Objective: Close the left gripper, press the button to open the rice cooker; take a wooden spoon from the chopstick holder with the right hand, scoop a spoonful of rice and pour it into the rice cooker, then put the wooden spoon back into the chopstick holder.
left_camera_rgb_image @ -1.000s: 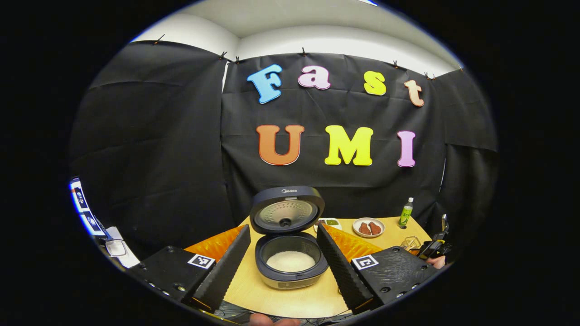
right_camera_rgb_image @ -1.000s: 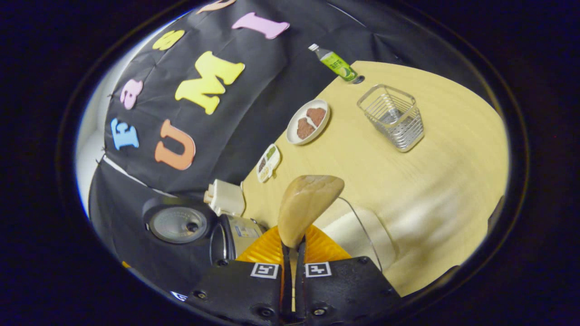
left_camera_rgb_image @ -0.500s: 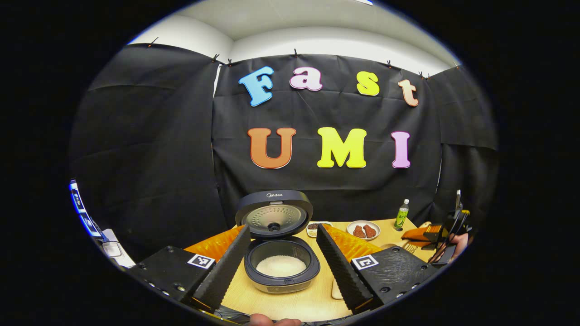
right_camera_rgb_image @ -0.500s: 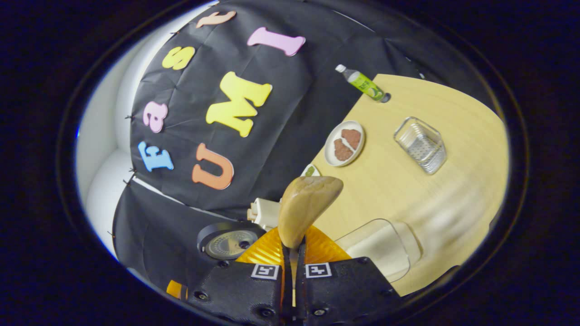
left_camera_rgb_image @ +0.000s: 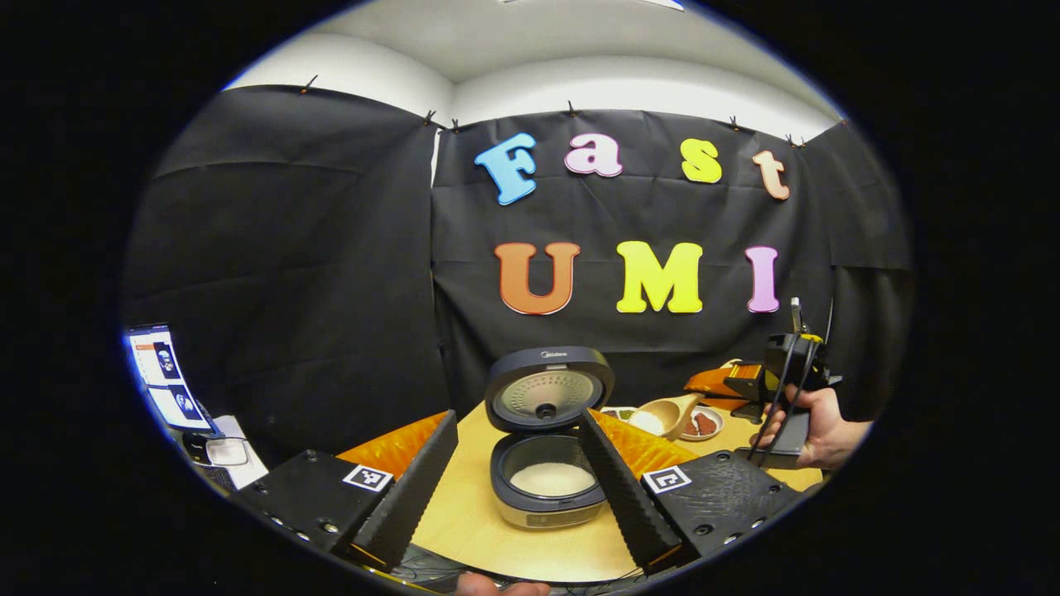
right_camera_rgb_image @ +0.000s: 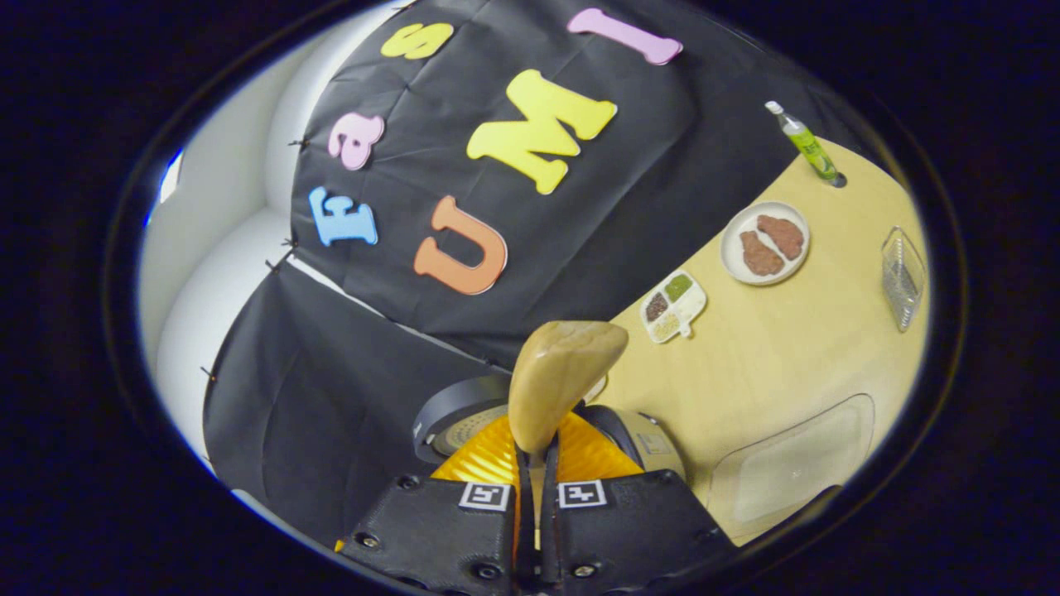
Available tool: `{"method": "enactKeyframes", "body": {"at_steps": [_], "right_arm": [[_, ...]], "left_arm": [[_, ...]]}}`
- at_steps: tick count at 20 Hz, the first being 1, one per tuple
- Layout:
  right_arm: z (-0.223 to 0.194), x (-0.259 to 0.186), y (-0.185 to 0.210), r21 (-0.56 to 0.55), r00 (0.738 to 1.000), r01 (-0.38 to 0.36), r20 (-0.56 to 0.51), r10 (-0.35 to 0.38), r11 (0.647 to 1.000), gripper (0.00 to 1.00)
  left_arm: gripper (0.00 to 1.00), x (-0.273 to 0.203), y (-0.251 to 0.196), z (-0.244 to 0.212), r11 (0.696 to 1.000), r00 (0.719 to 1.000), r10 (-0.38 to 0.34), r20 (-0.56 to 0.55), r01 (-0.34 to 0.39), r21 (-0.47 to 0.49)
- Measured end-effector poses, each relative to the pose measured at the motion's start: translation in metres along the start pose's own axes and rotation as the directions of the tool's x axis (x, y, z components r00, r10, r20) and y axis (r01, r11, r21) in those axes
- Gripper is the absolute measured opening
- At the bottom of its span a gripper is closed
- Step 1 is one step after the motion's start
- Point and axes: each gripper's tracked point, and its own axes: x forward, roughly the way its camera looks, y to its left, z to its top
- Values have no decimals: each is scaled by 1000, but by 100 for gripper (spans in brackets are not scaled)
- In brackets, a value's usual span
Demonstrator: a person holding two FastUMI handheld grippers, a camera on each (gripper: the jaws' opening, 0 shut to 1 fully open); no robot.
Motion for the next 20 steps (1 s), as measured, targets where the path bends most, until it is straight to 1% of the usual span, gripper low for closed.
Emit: {"method": "enactKeyframes", "body": {"at_steps": [3, 5, 7, 8, 10, 12, 16, 18, 20], "right_arm": [[-25, 44, 5, -98, 999, 21, -45, -26, 995, 8], [-34, 65, 5, -188, 998, 41, -44, -50, 981, 8], [-41, 79, 3, -309, 997, 66, -24, -77, 949, 8], [-45, 84, 5, -370, 996, 73, -14, -84, 926, 8], [-52, 96, 3, -481, 996, 81, 4, -90, 873, 8], [-60, 103, 2, -582, 995, 93, 18, -101, 808, 8], [-73, 111, 2, -743, 995, 88, 36, -92, 664, 8], [-78, 112, 8, -801, 996, 76, 39, -74, 594, 8], [-85, 110, 15, -856, 998, 65, 43, -55, 513, 8]], "left_arm": [[94, -8, 16, -7, 998, 998, 58, -5, -58, 21], [95, -11, 18, -14, 996, 996, 83, -20, -82, 41], [94, -14, 20, -15, 995, 995, 98, -24, -98, 28], [94, -16, 19, -15, 995, 995, 99, -26, -99, 13], [94, -18, 23, -15, 993, 993, 116, -29, -116, -2], [94, -18, 27, -16, 991, 990, 135, -30, -136, -16], [94, -17, 34, -18, 984, 984, 173, -36, -174, -30], [94, -15, 34, -19, 983, 984, 175, -40, -177, -39], [94, -14, 35, -19, 983, 984, 173, -38, -175, -47]]}}
